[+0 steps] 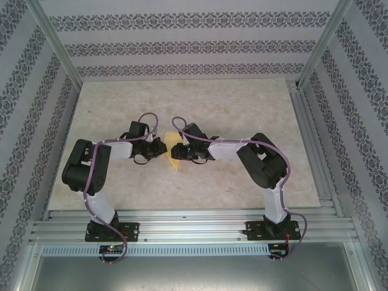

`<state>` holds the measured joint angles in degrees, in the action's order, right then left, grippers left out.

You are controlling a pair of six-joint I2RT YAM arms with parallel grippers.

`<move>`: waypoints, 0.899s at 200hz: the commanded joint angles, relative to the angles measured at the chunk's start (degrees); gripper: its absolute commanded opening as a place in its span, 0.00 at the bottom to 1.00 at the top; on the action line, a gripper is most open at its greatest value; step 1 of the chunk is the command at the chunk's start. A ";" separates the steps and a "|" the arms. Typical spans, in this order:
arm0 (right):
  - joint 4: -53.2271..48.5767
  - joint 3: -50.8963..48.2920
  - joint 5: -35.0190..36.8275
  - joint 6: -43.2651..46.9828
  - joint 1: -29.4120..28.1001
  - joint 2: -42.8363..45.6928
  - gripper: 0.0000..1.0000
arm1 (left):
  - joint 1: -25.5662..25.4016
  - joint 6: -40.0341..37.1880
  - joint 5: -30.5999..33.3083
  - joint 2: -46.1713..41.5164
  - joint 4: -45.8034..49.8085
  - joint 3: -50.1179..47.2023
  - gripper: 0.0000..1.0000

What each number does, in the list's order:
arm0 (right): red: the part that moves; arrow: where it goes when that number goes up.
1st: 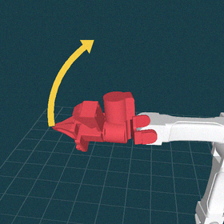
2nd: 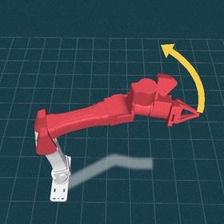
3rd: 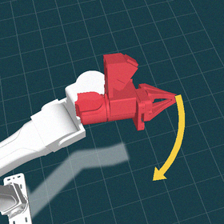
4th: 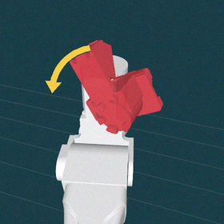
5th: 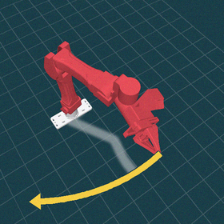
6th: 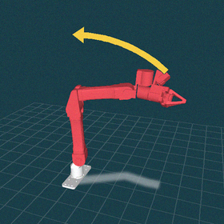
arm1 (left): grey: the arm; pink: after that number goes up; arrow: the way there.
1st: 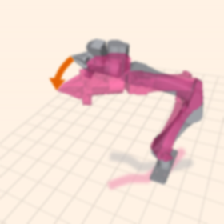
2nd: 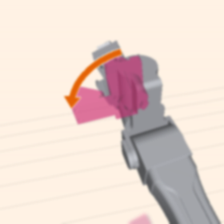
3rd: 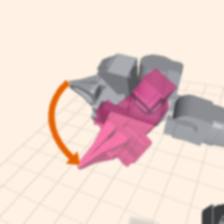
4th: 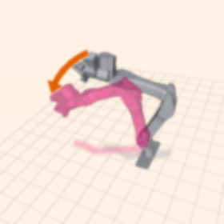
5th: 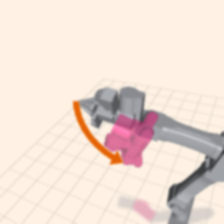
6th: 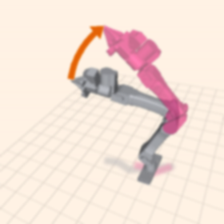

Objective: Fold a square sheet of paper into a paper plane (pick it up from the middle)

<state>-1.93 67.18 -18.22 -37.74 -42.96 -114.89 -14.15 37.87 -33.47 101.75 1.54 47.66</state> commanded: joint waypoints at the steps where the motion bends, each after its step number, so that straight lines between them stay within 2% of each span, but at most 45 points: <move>1: 1.19 -1.24 3.13 4.66 0.69 6.23 0.35 | -1.31 -0.50 2.00 -1.39 1.02 1.13 0.04; 39: 6.05 -9.01 14.80 10.05 -0.87 15.93 0.50 | -4.11 2.63 9.55 -7.15 4.89 -0.04 0.03; 73: 12.45 -18.70 27.38 16.99 -4.75 23.48 0.59 | -6.90 6.39 14.54 -10.71 5.88 -1.12 0.03; 77: 13.41 -19.78 28.32 17.50 -5.12 24.14 0.64 | -7.25 6.78 15.07 -10.94 5.85 -1.19 0.03; 89: 16.46 -22.96 30.61 18.10 -5.96 25.62 0.88 | -8.09 7.90 16.35 -11.47 5.76 -1.49 0.03; 95: 17.49 -24.26 31.09 18.06 -6.14 26.08 0.97 | -8.59 8.42 16.98 -11.62 5.75 -1.56 0.03; 123: 21.19 -27.22 32.73 18.99 -7.63 26.11 0.98 | -10.27 10.88 18.41 -10.99 5.67 -1.34 0.02; 163: 29.53 -28.58 37.26 24.89 -12.20 22.53 0.98 | -12.14 16.05 20.25 -10.39 5.50 -1.30 0.00; 180: 40.30 -31.19 38.47 29.69 -14.19 19.72 0.94 | -12.82 17.66 21.31 -10.59 6.47 -0.99 0.00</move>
<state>23.27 39.24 16.01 -15.33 -54.94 -91.72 -25.61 51.07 -14.87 91.09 6.09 46.65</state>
